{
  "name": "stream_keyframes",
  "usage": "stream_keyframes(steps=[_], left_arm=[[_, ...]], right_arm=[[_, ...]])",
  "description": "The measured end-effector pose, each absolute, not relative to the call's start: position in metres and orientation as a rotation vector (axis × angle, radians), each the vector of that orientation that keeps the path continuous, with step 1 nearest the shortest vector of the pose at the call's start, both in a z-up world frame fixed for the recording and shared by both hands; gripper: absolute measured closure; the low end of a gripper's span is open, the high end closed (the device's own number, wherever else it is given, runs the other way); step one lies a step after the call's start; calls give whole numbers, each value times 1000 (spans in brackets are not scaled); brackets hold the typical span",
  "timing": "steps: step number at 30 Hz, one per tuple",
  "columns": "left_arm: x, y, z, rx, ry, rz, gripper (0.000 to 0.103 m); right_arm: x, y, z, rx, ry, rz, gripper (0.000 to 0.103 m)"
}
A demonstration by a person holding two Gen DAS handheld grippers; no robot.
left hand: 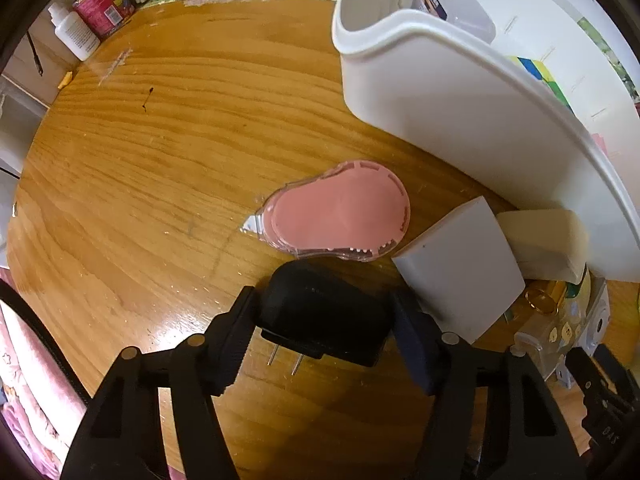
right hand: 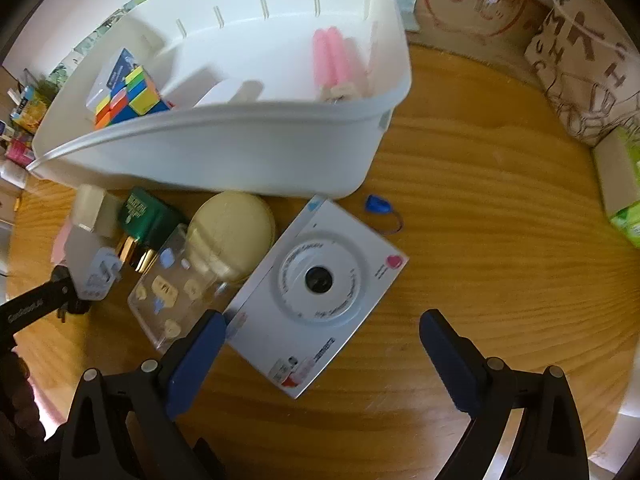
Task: Organize rigid objects
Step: 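Lower the left gripper onto the black charger plug and close on it, then lower the right gripper onto the white round-lens gadget and close on it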
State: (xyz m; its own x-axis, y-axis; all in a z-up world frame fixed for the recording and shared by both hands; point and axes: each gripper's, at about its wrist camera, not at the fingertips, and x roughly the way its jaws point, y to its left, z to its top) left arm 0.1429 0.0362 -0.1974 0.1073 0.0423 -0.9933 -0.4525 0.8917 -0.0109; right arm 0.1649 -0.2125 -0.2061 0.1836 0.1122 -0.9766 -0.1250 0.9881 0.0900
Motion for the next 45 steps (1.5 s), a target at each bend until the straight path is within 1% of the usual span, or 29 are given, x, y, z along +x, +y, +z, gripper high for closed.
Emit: stream_keyframes(steps=[1,3,5,6,10,14,16,24,25,26,29,31,37,42,43,45], left_arm=[[143,36,-197,-348,1423,375,34],[143,38,-196,-346,1421,374,34],[143,37,-195,-344,1419,372,34],[143,36,-194,-344,1418,371,35],[140,34,-193,-342,1419,366,35],[137,34,-193,-342,1426,361,35],[136,34,-193,-346,1429,360,35],[126,42,-194,-371,1426,338,35],[124,41,-192,-367,1419,333,35],[120,40,-190,-360,1412,330,35],[107,38,-180,-344,1397,322,35],[100,37,-172,-339,1380,317,35],[75,45,-149,-371,1305,324,35],[62,48,-152,-426,1288,351,35],[61,44,-154,-430,1291,355,35],[55,45,-155,-437,1294,357,35]], right_arm=[[164,-214,-207,6,1381,181,10],[163,-214,-210,31,1409,224,20],[159,-208,-211,-25,1416,223,32],[158,-205,-211,-43,1414,228,35],[157,-202,-210,-54,1413,232,39],[154,-208,-206,-54,1414,230,47],[149,-209,-205,-46,1414,231,49],[143,-230,-205,-8,1413,235,53],[142,-232,-203,-3,1407,235,58],[140,-236,-201,6,1407,236,78],[130,-244,-199,53,1402,246,94],[125,-249,-196,81,1387,249,99],[108,-257,-176,107,1327,246,98],[130,-262,-170,176,1327,239,98],[138,-267,-167,191,1332,241,96],[144,-265,-167,236,1350,239,86]])
